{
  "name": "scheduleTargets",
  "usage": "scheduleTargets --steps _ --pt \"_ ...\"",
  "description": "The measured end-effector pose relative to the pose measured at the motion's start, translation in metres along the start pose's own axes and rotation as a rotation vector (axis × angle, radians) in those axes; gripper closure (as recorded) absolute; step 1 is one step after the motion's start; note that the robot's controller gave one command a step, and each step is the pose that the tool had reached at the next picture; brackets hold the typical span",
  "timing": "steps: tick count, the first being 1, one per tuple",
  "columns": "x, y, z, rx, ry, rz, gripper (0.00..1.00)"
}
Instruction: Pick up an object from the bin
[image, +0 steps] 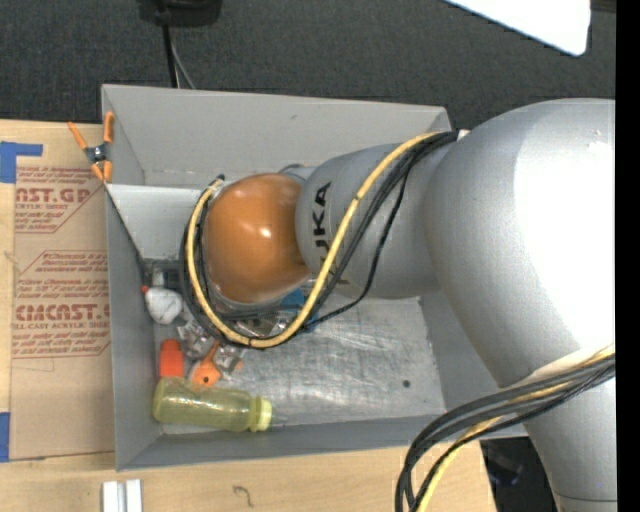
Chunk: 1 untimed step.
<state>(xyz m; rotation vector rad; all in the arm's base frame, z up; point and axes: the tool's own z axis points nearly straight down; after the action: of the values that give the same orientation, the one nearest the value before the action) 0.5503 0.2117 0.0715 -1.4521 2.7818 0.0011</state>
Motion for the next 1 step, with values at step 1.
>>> scheduleTargets --steps 1 --pt "0.0004 0.0003 -0.0017 -0.001 0.0 0.0 1.0"
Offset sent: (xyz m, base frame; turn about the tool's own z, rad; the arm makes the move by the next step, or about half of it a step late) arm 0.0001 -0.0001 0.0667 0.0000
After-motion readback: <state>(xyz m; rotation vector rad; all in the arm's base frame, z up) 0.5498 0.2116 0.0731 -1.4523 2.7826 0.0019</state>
